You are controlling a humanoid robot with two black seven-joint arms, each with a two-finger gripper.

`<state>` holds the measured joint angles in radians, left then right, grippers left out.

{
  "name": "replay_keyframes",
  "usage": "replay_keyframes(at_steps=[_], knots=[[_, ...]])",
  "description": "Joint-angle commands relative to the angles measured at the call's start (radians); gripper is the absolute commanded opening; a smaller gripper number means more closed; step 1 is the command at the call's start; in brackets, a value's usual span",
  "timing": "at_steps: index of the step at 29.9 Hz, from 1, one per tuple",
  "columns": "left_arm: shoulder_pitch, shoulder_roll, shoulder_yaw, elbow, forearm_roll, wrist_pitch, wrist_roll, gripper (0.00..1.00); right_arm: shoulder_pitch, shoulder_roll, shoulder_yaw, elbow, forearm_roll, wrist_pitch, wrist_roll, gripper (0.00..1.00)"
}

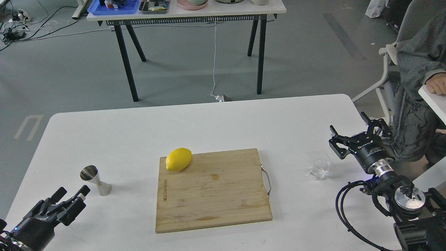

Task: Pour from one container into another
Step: 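Close the left gripper around the steel jigger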

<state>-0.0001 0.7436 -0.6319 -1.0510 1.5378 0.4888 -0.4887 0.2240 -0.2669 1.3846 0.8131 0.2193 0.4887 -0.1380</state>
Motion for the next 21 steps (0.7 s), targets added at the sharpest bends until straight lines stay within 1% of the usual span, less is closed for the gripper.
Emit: replay_keyframes(at_steps=[1, 4, 7, 18, 21], knots=[[-0.001, -0.052, -0.002, 0.042, 0.021, 0.0, 0.0, 0.97, 0.002, 0.0, -0.001, 0.001, 0.0, 0.0, 0.0, 0.99], [-0.006, -0.067, 0.0, 0.055, 0.024, 0.0, 0.0, 0.98, 0.002, 0.0, 0.001, 0.0, 0.0, 0.0, 0.0, 0.99], [-0.014, -0.084, 0.0, 0.095, 0.024, 0.0, 0.0, 0.97, 0.002, 0.0, 0.001, 0.0, 0.0, 0.0, 0.0, 0.99], [-0.095, -0.133, 0.017, 0.155, 0.024, 0.0, 0.0, 0.98, 0.002, 0.0, 0.001, 0.001, 0.0, 0.0, 0.0, 0.99], [-0.1, -0.144, 0.018, 0.18, 0.024, 0.0, 0.0, 0.98, 0.003, 0.0, 0.001, 0.001, 0.0, 0.0, 0.0, 0.99]])
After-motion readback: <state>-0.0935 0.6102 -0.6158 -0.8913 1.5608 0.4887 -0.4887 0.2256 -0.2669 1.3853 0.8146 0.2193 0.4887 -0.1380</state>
